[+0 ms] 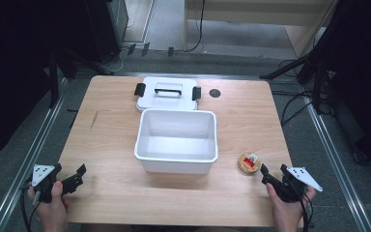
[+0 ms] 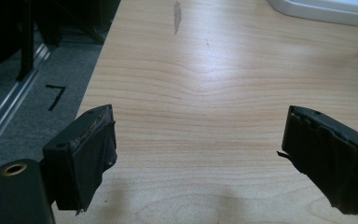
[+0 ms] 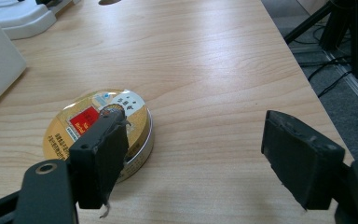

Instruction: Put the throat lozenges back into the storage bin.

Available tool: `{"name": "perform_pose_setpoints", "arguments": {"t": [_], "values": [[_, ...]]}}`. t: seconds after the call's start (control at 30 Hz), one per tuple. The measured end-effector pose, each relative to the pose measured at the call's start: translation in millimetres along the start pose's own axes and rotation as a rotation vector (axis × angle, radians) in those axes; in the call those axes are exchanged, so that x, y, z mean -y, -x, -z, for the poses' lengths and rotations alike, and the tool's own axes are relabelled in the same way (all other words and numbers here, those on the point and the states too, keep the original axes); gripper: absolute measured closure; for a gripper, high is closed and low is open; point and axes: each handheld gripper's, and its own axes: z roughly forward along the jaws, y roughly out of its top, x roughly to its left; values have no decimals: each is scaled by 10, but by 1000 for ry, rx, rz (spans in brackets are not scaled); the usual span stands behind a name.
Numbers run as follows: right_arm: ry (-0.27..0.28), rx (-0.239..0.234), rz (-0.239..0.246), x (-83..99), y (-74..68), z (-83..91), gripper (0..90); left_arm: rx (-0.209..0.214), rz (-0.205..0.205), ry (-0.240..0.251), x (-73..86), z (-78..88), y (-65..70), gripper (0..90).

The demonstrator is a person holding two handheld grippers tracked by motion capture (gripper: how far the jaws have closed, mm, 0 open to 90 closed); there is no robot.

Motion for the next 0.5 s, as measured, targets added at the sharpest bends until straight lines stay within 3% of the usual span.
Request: {"name": "perform_pose_setpoints", "arguments": {"t": [0.13, 0.23, 0.3, 0.5], "values": [[-8, 6, 10, -6, -14, 2, 231, 15, 7, 1, 1, -4, -5, 103], [-20, -14, -29, -30, -15, 13, 232, 30, 13, -6, -1, -1, -15, 103], [-41, -1, -19, -50, -40, 16, 230, 36, 15, -4, 0, 0, -18, 103], [-101, 13, 83, -194, -149, 62, 223, 43, 6, -1, 4, -1, -11, 112]]}}
